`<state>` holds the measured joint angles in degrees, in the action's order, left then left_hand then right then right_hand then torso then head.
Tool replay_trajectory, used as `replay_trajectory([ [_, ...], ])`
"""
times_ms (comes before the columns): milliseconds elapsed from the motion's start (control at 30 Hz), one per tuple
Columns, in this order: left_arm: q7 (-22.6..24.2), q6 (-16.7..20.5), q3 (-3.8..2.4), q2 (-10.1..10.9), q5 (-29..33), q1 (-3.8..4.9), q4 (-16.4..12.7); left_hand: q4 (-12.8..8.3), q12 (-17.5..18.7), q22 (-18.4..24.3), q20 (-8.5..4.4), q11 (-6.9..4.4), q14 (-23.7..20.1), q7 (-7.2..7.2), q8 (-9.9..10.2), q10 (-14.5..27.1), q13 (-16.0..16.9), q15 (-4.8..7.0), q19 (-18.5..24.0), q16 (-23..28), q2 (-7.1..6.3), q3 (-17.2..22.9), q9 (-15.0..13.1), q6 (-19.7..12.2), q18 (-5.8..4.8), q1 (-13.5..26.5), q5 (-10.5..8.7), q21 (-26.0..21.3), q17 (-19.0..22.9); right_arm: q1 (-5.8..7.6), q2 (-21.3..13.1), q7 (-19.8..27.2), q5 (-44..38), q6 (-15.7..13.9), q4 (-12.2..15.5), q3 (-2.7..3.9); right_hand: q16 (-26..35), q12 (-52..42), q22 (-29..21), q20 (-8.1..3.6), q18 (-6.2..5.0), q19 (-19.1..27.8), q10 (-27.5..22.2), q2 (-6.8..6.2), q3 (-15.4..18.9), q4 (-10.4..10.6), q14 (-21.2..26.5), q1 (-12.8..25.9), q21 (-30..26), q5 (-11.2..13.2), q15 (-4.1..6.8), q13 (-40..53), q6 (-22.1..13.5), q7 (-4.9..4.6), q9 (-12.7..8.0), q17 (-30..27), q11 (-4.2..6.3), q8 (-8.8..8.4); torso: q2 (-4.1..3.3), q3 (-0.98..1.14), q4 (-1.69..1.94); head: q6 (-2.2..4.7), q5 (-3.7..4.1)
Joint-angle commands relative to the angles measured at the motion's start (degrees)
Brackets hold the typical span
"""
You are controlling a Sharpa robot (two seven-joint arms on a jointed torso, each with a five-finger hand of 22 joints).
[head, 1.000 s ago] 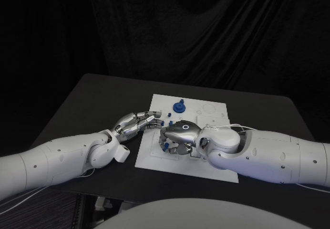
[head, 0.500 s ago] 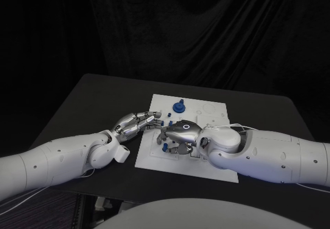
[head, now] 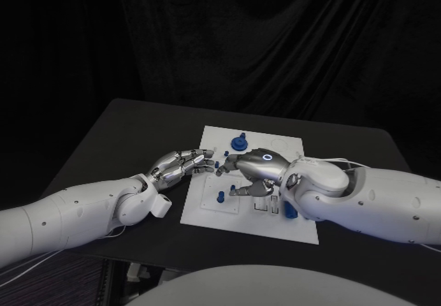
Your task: Assemble the parts on the task board
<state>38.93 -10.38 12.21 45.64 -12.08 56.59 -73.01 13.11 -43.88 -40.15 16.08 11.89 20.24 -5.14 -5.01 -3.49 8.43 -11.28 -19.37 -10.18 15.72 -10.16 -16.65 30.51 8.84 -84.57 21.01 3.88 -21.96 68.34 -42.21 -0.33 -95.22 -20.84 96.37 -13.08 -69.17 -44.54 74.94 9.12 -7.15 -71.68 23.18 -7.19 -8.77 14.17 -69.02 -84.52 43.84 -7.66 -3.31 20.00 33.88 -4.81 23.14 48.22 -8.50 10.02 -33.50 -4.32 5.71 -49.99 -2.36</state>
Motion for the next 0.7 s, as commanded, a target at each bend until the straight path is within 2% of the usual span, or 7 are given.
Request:
replay_trajectory([
  [33,4.25,1.98,-0.06,0.31,0.40,-0.07,-0.66,0.27,0.16,0.11,-0.60,0.20,-2.31,0.07,-0.46,-0.16,-0.05,0.55,0.59,0.73,-0.27,0.20,-0.27,0.73,-0.05,0.62,0.57,0.31,1.43,2.45,-3.21,2.29,7.82,-5.67,2.57,0.04,-0.80,-1.89,4.83,-0.14,-0.64,-1.26,3.27,0.72,-0.32,0.52,-1.33,-0.39,1.78,-1.39,0.24,0.10,1.65,-1.48,-0.61,0.96,0.57,0.16,0.08,0.00,-0.01,-0.01,0.28],
  [167,5.73,4.34,-0.07,1.46,0.40,-0.04,-2.22,1.02,0.35,0.74,-2.27,-0.74,-7.90,-0.03,-0.82,0.12,-0.54,1.75,2.94,3.11,-0.68,0.01,-0.29,1.36,-0.41,0.28,0.93,-0.16,6.36,6.43,-8.99,1.67,12.68,-5.38,6.03,-0.31,-2.41,-9.42,5.68,-0.97,-0.09,-3.39,11.85,2.07,-0.97,-0.14,-3.70,-1.37,5.81,-5.75,1.40,3.17,8.95,-3.87,0.11,3.41,2.35,3.50,0.09,-0.02,0.01,-0.01,0.81],
  [300,6.70,6.92,-0.08,3.12,0.41,0.22,-4.29,2.88,5.79,4.96,-4.51,-1.71,-13.64,-0.27,-1.04,1.11,-3.33,2.70,8.27,6.01,-1.18,-0.40,-0.16,2.12,-1.73,-0.42,3.08,-0.52,12.85,9.95,-14.33,-1.47,16.15,-2.06,8.22,-0.78,-3.00,-17.07,6.23,-2.90,0.40,-4.91,16.70,2.81,-1.03,-0.04,-5.51,-1.08,8.72,-5.98,3.64,7.77,11.65,-2.72,1.91,4.83,4.92,7.36,0.06,-0.04,-0.02,-0.01,1.28],
  [367,6.89,8.09,-0.08,3.64,0.41,0.75,-4.83,3.32,12.66,12.83,-6.15,-3.28,-17.09,-1.79,-0.88,1.89,-5.63,3.73,12.33,8.11,-1.39,-0.55,0.66,1.96,-2.31,-1.20,3.73,-1.20,17.49,10.91,-16.50,-3.40,18.51,0.15,8.64,-0.90,-3.02,-19.27,6.39,-3.52,0.53,-5.39,18.37,3.24,-0.82,0.79,-6.12,-0.07,9.57,-5.98,4.22,9.27,12.25,-2.25,2.80,5.16,5.65,9.13,0.09,-0.07,-0.04,-0.01,1.39],
  [433,6.93,8.68,-0.08,3.85,0.41,1.25,-5.02,3.39,15.33,16.29,-6.66,-3.89,-18.43,-2.11,-0.33,2.28,-5.90,4.19,13.83,8.99,-1.42,-0.66,1.97,0.09,-2.47,-1.31,3.78,-1.52,19.32,11.34,-17.75,-4.65,20.40,1.61,8.66,-0.96,-3.19,-20.40,6.57,-4.06,0.66,-5.97,20.31,3.67,-0.78,1.50,-6.89,0.61,10.50,-6.07,4.71,10.09,12.75,-1.87,3.52,5.69,6.25,10.58,0.10,-0.08,-0.02,-0.01,1.53],
  [533,7.02,9.61,-0.08,4.31,0.42,2.78,-5.60,3.49,22.63,20.86,-7.34,-5.15,-20.20,-2.03,1.99,2.99,-6.34,5.25,15.40,10.15,-0.87,-1.34,7.28,-8.31,-2.09,-0.66,3.80,-1.75,21.90,11.95,-20.64,-7.81,26.27,5.54,8.32,-1.04,1.72,-16.23,5.01,-4.85,0.13,-5.53,24.39,4.15,-1.47,2.33,-6.79,1.87,6.08,-6.55,5.66,8.37,13.90,-1.00,4.34,0.20,6.62,13.15,0.07,-0.14,0.04,-0.01,2.69],
  [700,7.76,10.44,-0.09,4.88,0.42,4.67,-6.66,3.64,25.23,23.64,-7.36,-5.06,-20.24,-0.11,2.58,2.85,-6.47,5.31,16.03,10.18,-0.14,-2.32,10.08,-12.02,-1.90,0.63,3.40,-1.97,21.96,11.30,-23.51,-11.72,32.38,9.62,7.96,-1.09,9.95,-1.26,2.13,-5.51,-0.65,-5.63,36.54,3.27,-4.47,2.45,-7.68,4.10,-0.53,-6.73,5.88,1.16,19.39,-0.60,-0.21,-6.39,7.43,8.86,0.12,-0.15,-0.31,-0.01,4.00],
])
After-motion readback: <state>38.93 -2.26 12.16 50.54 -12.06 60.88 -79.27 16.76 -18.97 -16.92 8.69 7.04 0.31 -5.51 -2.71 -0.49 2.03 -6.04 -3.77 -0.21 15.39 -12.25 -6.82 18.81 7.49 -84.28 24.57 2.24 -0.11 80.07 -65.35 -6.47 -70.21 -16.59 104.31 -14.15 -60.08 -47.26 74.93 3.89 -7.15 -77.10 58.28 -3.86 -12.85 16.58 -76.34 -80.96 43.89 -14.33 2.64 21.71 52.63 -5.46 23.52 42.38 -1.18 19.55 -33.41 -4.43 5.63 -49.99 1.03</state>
